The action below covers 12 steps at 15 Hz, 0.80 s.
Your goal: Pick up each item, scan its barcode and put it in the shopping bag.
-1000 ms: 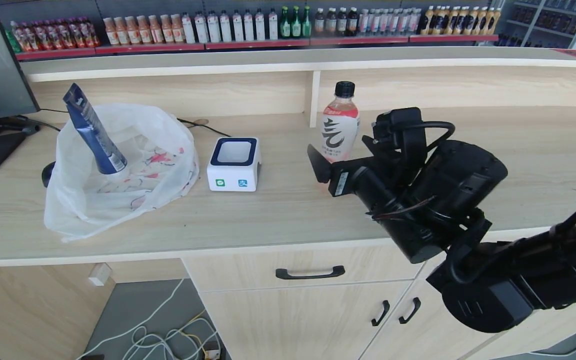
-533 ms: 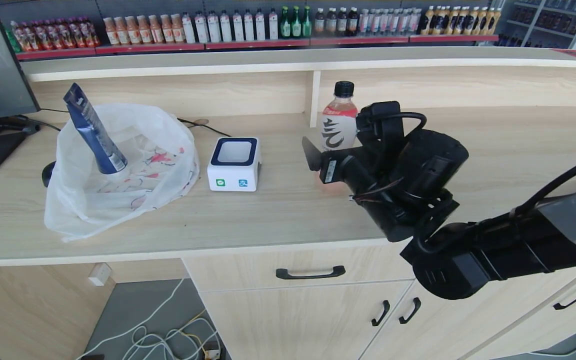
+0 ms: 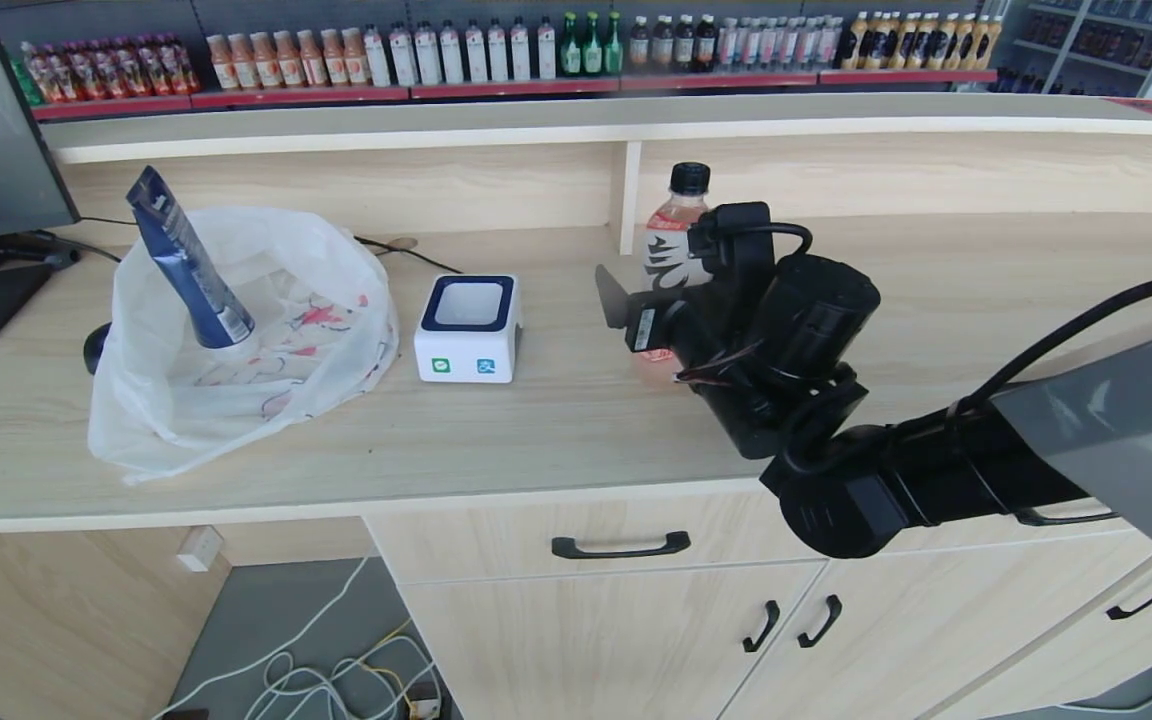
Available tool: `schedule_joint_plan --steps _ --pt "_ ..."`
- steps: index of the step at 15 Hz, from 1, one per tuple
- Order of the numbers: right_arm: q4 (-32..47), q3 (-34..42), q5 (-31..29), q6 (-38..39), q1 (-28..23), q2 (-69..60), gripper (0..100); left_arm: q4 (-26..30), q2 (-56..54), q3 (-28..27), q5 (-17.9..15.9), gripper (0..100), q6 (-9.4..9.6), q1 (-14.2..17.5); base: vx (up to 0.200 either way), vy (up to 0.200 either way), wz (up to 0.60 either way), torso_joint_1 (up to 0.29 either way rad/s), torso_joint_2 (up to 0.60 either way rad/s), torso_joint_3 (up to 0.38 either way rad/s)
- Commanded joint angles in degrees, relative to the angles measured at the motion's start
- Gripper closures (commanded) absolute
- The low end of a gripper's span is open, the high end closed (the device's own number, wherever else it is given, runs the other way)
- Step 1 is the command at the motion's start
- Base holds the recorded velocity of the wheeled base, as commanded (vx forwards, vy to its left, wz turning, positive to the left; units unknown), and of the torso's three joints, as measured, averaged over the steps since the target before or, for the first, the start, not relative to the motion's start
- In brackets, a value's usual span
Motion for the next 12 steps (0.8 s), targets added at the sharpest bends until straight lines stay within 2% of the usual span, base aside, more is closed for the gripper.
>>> schedule_joint_plan --steps 1,11,12 --pt "0.0 -0.3 0.0 0.0 -0.2 0.7 0 0.0 0.0 0.0 0.0 0 -0.02 0.0 0.000 0.000 0.00 0.000 0.00 0.000" --pt "0.0 -1.0 0.5 0.0 -1.1 0.9 0 0.0 0.0 0.0 0.0 0 -0.02 0.0 0.000 0.000 0.00 0.000 0.00 0.000" --pt "0.0 -1.0 0.5 0.0 -1.3 0.9 100 0.0 0.0 0.0 0.0 0 -0.02 0.0 0.000 0.000 0.00 0.000 0.00 0.000"
